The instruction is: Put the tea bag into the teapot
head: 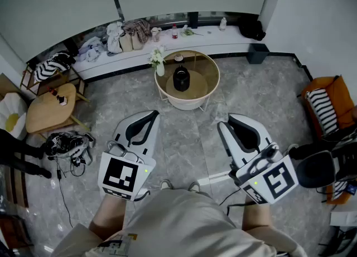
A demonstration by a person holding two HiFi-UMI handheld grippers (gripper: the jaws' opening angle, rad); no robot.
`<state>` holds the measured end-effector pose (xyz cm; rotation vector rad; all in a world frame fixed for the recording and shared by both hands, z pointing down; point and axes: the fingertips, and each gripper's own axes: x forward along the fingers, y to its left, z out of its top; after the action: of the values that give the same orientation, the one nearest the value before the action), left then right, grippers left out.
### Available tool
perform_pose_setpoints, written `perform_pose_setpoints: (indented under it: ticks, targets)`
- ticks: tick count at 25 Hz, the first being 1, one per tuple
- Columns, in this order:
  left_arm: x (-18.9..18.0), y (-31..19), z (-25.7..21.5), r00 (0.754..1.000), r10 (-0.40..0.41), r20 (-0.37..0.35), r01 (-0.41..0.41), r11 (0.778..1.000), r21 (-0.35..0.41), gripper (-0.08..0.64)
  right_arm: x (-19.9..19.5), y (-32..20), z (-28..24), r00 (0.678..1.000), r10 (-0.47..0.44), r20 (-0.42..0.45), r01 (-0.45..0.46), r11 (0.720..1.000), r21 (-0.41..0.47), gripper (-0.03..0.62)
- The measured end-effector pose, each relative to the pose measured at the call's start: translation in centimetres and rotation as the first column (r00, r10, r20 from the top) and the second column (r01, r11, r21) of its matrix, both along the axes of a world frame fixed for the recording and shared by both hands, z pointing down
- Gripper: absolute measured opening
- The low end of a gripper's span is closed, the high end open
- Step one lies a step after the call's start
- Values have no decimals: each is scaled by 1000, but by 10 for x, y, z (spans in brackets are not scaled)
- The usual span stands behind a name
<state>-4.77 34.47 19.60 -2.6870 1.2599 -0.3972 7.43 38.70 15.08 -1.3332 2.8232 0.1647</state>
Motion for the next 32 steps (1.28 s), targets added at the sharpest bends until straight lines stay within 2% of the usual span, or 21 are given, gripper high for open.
perform_pose_setpoints:
  ticks: [6, 12, 22, 32]
  targets:
    - [11, -2, -1, 1000, 5, 7, -5, 1000, 8, 8, 15, -4, -1, 999, 17, 32, -17, 1000, -6, 34]
    - [28, -2, 0, 1000, 9, 22, -9, 1000, 18, 8, 30, -5, 7, 1000, 8, 24, -8, 1000, -18, 34]
    - [56, 4, 9, 999, -36, 38, 36, 999, 1, 8, 64, -3, 22, 999, -23, 38, 24, 999, -36, 34]
    - [73, 11, 12, 997, -65, 31, 64, 998, 24, 8, 87, -4, 33, 998, -30, 46, 33, 998, -46, 34]
